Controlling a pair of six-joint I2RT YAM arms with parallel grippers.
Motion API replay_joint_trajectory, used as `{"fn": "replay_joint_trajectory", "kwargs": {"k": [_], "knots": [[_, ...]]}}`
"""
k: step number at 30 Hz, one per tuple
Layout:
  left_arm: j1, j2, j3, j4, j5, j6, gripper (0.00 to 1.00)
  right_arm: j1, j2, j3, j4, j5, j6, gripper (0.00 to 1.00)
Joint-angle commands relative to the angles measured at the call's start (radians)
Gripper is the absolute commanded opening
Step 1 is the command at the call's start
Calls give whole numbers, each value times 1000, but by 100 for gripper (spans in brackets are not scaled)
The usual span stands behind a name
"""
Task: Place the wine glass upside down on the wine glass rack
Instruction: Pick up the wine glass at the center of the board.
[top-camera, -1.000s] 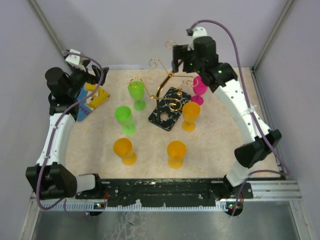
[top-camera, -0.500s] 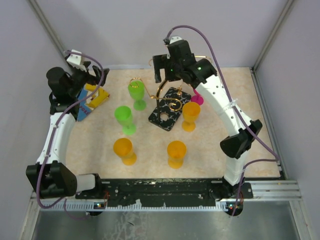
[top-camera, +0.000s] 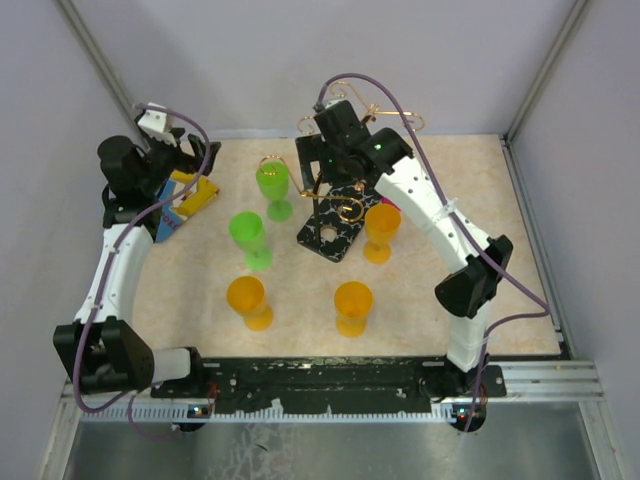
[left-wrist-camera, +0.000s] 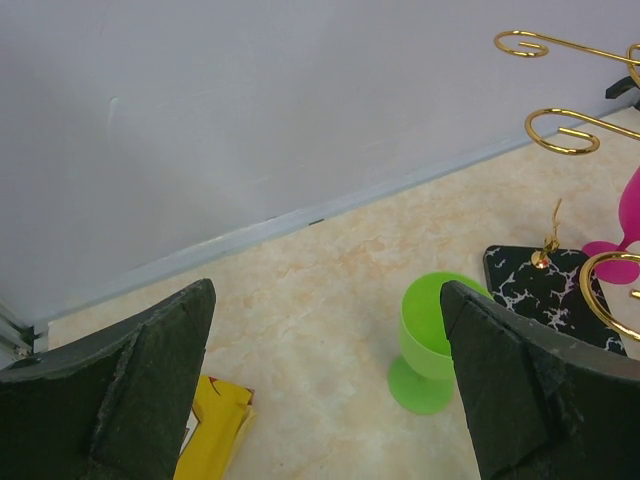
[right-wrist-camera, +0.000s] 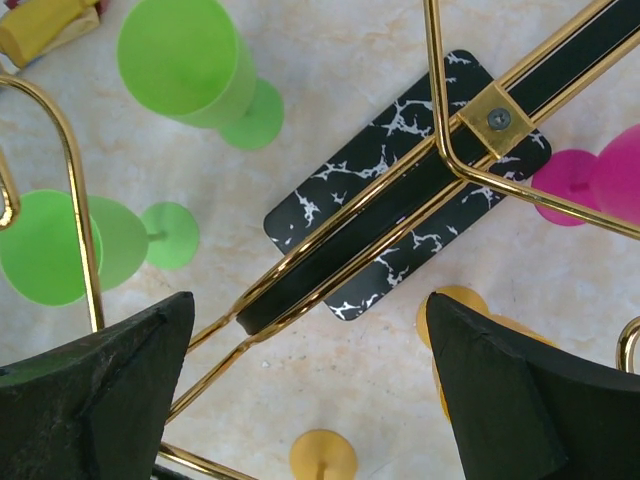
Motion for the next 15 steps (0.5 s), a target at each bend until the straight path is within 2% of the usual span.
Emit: {"fn": "replay_joint_trajectory", "kwargs": {"k": [1, 6, 9, 12, 15], "knots": [[-7, 2, -9, -1, 22, 9, 100, 11, -4, 7, -4, 48, -1, 99], [-6, 1, -8, 18, 46, -2, 100, 11, -73, -5, 47, 152, -37, 99], [-6, 4, -3, 30, 70, -18, 100, 11, -155, -68, 159, 201, -86, 99], [-6, 21, 26, 13, 83, -56, 100, -3, -266, -174, 313, 174, -137, 99], [-5, 48, 50, 19, 99, -82, 100, -87, -348, -262, 420, 71, -100, 99]]}}
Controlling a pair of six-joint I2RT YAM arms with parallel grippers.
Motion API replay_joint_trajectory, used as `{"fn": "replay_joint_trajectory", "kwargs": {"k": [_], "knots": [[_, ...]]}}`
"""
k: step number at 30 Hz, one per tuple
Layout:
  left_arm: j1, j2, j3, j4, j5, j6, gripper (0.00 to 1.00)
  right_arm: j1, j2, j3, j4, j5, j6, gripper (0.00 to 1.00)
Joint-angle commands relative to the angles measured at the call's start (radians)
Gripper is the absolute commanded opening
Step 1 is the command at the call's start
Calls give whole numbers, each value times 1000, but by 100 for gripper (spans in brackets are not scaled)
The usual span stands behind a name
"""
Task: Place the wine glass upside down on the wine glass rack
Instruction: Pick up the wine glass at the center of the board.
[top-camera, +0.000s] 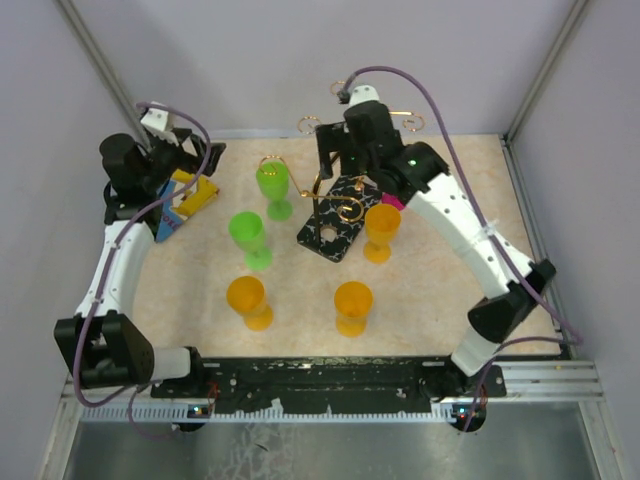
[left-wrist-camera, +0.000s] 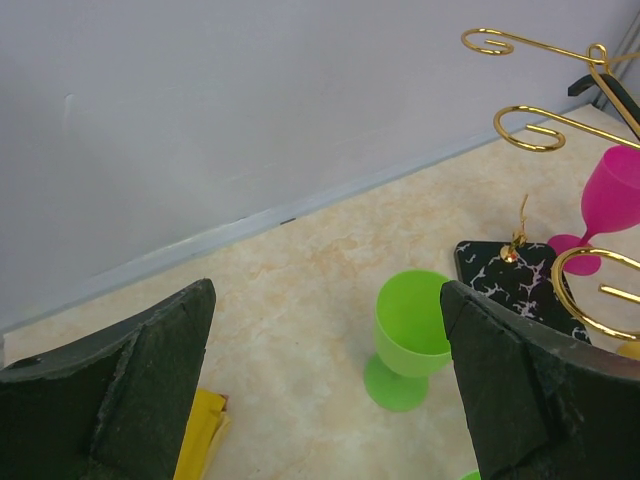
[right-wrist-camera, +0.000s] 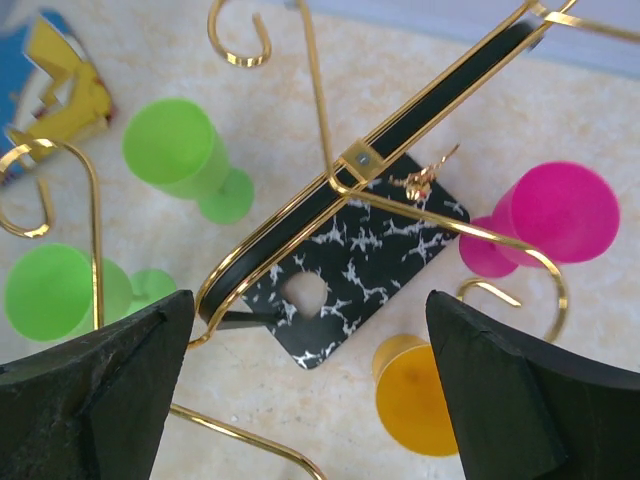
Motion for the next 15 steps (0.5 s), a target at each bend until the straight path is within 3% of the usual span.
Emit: {"fn": "replay_joint_trajectory", "kwargs": {"k": [1, 8, 15], "knots": [[-6, 47, 54, 15, 38, -50, 100, -104, -188, -79, 243, -85, 2, 99], [-8, 167, 99, -26, 101, -26, 100, -131, -199, -56, 233, 46, -165, 99], [-88, 331, 248, -267, 127, 122, 100, -133, -312, -254, 506, 61, -257, 99]]}}
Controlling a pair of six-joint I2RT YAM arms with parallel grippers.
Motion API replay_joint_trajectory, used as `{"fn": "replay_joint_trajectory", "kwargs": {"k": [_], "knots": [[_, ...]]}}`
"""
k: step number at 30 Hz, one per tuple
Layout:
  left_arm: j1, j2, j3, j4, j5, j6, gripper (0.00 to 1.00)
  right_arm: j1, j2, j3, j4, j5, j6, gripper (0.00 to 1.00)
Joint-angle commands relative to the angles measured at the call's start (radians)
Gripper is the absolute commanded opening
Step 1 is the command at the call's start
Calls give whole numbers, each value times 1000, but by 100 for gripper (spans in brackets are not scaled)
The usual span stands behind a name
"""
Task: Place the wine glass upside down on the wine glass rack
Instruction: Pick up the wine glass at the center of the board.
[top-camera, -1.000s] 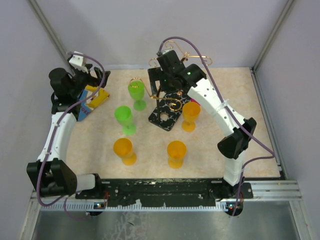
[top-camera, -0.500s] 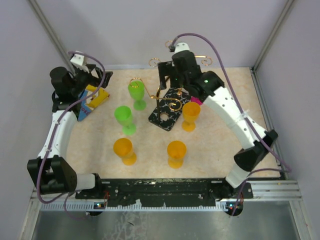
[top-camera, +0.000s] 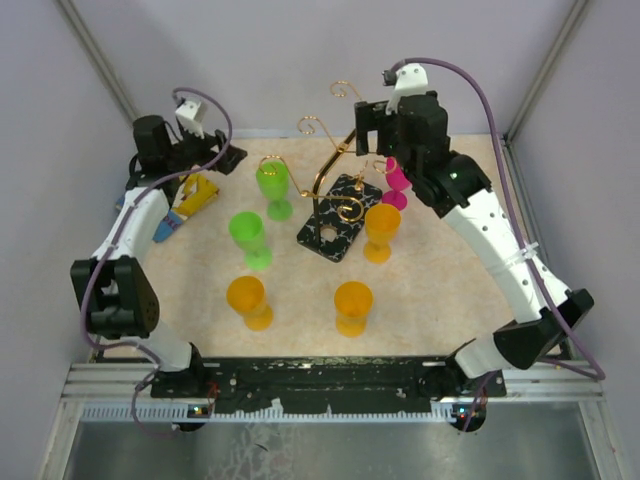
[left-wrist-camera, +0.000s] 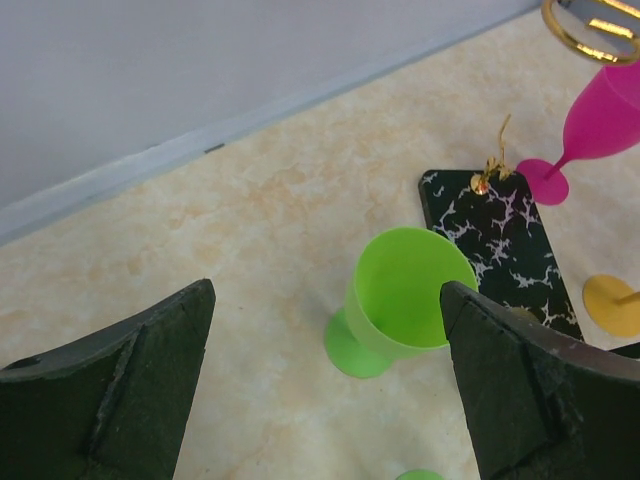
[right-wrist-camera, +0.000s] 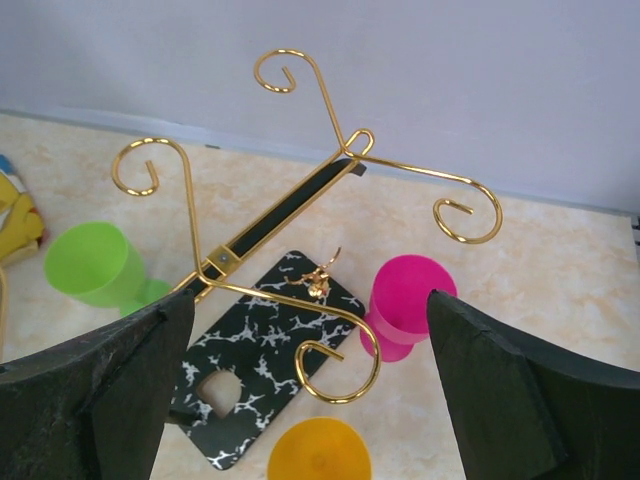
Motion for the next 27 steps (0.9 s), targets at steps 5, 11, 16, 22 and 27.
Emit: {"fn": "replay_joint_trajectory", "kwargs": {"k": [5, 11, 16, 22, 27], "knots": [[-109, 152, 165, -219, -27, 151, 99, -3, -13, 29, 102, 46, -127, 99], [-133, 243, 244, -315, -91, 188, 97, -3, 15, 50, 95, 82, -142, 99], [-147, 294, 274, -369, -157, 216, 86, -4, 37, 63, 98, 105, -168, 99], [-158, 340, 301, -410, -171, 227, 69, -4, 60, 80, 94, 128, -183, 99], [-164, 375, 339, -440, -147, 230, 36, -9, 79, 93, 95, 127, -188, 99]]}}
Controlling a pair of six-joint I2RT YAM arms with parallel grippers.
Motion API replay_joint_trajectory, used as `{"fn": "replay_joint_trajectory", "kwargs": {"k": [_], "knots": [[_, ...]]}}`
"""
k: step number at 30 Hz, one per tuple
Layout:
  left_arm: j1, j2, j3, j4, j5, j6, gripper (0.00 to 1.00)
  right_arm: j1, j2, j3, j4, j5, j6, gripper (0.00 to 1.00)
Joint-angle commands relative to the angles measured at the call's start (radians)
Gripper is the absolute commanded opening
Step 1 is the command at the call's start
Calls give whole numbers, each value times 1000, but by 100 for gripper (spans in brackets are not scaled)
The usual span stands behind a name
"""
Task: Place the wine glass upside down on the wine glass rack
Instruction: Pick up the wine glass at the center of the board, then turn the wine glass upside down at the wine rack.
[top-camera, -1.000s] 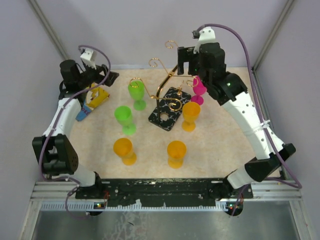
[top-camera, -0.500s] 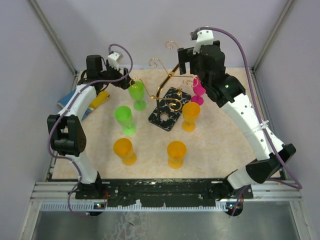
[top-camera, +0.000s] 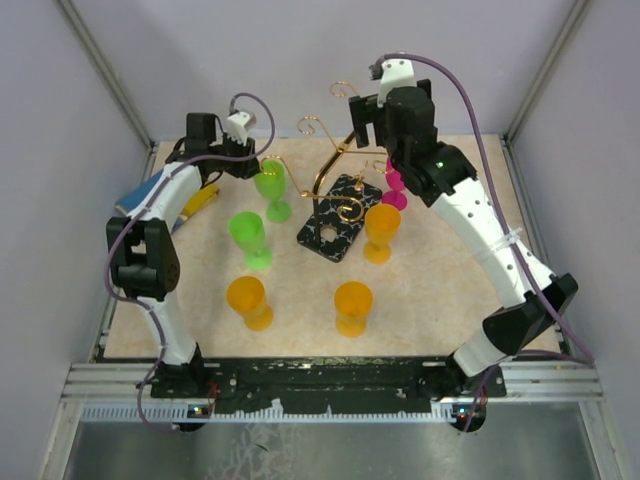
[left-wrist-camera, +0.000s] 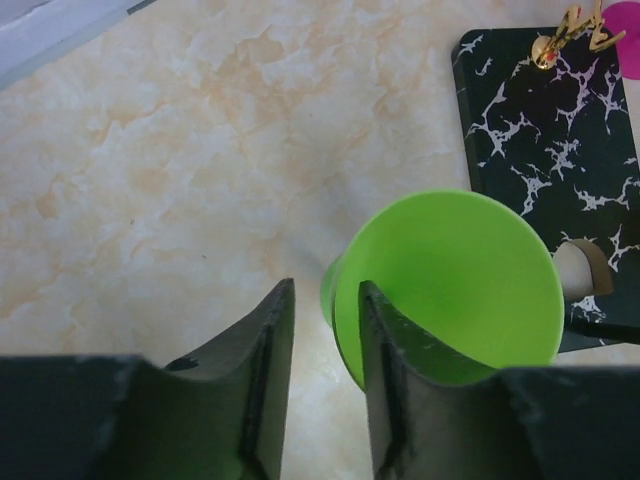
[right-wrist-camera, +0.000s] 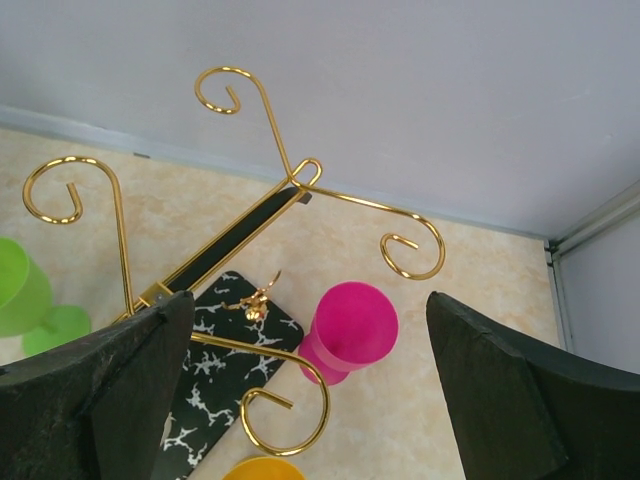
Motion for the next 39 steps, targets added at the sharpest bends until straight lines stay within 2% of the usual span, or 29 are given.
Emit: {"fn": "replay_joint_trajectory", "kwargs": {"k": [1, 4, 11, 18, 23, 26, 29, 35, 39], "knots": [[-8, 47, 57, -60, 14, 24, 28, -7, 9, 75, 35, 24, -25, 99], [-8, 70, 97, -85, 22, 18, 1, -10, 18, 81, 34, 26, -28, 99], [14, 62, 137, -42, -2, -47, 0, -12, 40, 91, 36, -7, -28, 99], [153, -4, 177, 159, 187, -298, 0, -12, 19, 46, 124, -118, 46, 99], [185, -80, 142, 385, 231, -444, 0, -12, 20, 42, 177, -237, 133, 99], [182, -149, 47, 624, 222, -582, 0, -12, 19, 25, 242, -328, 212, 99], [160, -232, -97, 914, 150, -678, 0, -13, 5, -37, 383, -452, 325, 99], [51, -351, -312, 1320, -69, -635, 0, -25, -7, -161, 730, -658, 608, 99], [-25, -379, -373, 1468, -224, -549, 0, -39, 12, -200, 905, -734, 768, 98]]}}
